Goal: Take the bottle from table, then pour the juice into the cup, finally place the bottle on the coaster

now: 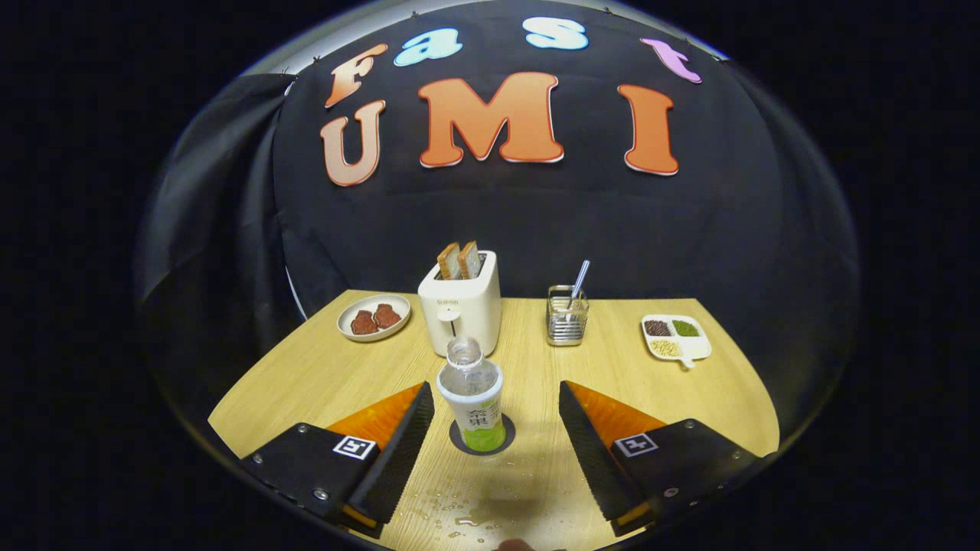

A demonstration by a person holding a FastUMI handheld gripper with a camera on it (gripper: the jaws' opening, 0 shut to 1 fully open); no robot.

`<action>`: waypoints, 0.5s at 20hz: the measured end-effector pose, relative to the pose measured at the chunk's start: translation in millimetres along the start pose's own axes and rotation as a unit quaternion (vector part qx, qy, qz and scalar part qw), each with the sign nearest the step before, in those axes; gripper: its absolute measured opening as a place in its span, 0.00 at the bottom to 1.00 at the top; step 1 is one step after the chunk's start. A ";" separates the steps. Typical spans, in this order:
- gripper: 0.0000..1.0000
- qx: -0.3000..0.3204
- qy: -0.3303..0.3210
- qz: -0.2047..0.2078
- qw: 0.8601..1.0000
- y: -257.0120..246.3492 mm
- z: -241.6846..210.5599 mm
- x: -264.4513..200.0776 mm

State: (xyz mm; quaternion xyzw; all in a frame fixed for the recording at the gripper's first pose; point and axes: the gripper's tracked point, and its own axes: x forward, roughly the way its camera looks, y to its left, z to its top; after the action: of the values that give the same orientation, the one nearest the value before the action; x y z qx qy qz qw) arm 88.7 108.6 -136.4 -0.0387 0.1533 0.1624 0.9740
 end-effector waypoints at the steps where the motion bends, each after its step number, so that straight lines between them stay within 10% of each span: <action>1: 0.97 0.000 -0.010 -0.005 1.000 -5.3 11.9 -11.6; 10: 0.97 0.001 -0.093 -0.056 0.994 -28.2 90.6 -99.9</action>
State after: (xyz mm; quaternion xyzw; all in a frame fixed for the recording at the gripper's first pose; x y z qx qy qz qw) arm 33.9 63.0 -18.5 -0.0308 0.0600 0.1105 0.9916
